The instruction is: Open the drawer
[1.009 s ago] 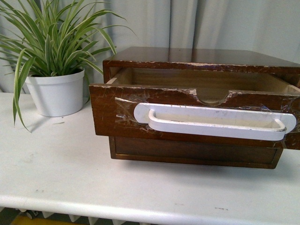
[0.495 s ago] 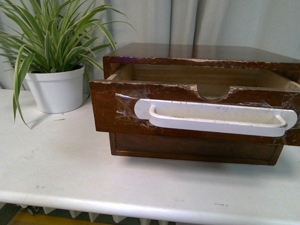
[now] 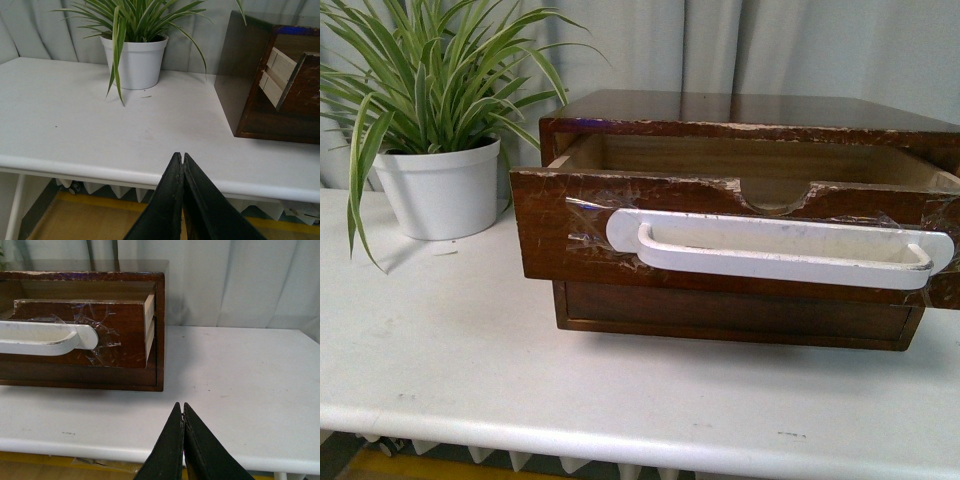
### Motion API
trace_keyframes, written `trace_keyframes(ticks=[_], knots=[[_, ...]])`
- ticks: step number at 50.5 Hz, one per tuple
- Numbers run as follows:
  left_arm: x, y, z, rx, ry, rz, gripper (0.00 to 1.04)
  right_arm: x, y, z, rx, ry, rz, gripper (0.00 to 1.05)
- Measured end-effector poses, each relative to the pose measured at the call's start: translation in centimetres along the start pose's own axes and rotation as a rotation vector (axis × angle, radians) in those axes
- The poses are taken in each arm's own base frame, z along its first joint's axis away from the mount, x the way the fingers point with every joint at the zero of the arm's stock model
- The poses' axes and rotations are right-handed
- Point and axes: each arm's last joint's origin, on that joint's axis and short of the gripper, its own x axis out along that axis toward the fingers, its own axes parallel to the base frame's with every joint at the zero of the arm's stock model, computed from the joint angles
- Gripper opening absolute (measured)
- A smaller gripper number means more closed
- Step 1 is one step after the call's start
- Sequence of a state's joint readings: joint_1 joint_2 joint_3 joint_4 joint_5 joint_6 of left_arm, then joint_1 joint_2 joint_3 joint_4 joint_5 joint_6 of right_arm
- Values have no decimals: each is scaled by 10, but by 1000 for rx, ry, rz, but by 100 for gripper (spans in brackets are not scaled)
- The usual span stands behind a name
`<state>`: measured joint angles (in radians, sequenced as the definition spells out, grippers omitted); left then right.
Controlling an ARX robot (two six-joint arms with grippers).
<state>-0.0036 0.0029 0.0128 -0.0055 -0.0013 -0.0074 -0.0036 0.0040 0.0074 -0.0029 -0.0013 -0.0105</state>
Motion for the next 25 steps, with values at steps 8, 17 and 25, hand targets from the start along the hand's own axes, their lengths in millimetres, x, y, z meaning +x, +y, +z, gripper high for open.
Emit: trace_keyframes(ticks=[8,17,25], knots=[[0,0,0,0,0,0,4,0,0,0,0,0,0,1],[0,0,0,0,0,0,4,0,0,0,-1,0,0,2],[0,0,0,0,0,0,27,0,0,0,0,0,0,28]])
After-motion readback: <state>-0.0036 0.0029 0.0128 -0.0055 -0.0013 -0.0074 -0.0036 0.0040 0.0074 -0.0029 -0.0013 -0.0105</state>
